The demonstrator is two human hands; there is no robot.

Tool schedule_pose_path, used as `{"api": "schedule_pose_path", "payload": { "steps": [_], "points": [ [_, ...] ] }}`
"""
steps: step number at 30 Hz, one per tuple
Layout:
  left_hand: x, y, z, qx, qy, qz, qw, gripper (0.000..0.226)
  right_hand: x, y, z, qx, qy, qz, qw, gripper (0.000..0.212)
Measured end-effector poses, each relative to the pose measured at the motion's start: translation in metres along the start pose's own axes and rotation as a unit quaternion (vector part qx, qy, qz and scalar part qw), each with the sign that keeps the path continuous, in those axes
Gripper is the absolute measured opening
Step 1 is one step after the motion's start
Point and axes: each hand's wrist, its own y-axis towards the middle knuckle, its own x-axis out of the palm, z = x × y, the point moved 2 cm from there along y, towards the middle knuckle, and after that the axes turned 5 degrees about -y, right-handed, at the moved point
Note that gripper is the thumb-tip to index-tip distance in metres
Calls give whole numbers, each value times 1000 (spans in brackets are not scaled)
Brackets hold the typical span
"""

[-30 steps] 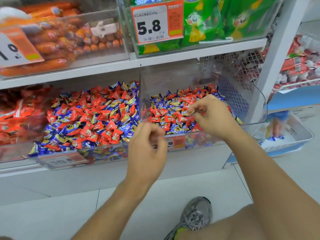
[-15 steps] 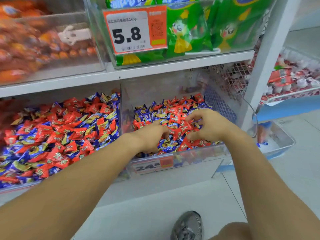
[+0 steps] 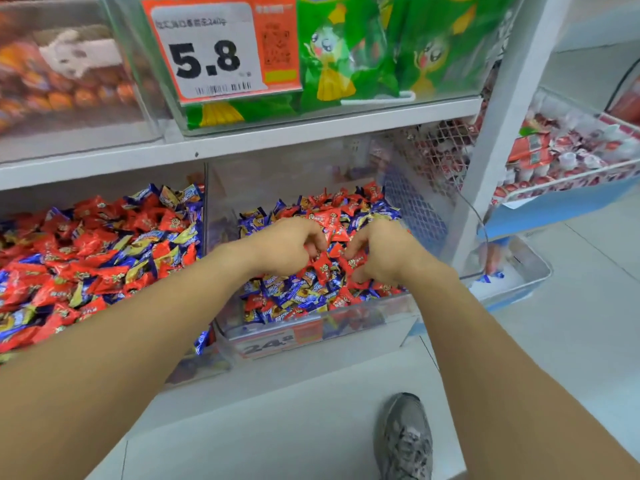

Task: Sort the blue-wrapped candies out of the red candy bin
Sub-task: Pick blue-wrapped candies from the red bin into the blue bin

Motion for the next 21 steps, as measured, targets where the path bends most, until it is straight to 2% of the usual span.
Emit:
{"api": "schedule_pose_path", "payload": {
  "steps": [4,7,11,14,17,21],
  "points": [
    [1,16,1,0,79,-62,995,22,-21,11,6,2,79,30,996,21],
    [7,21,-5,20,141,-98,985,45,-30,22,8,-7,123,37,992,20],
    [29,25,-7,38,140,-44,988,46,-32,31,10,-35,112,56,992,21],
    [28,22,-10,14,93,7,996,51,-26,33,17,-44,90,31,994,23],
    [28,20,-12,15,73,34,997,51,-19,40,19,-45,22,-37,998,35],
    [18,20,-14,-37,26,33,998,42,-12,44,6,-57,-82,-99,990,76]
  ]
}}
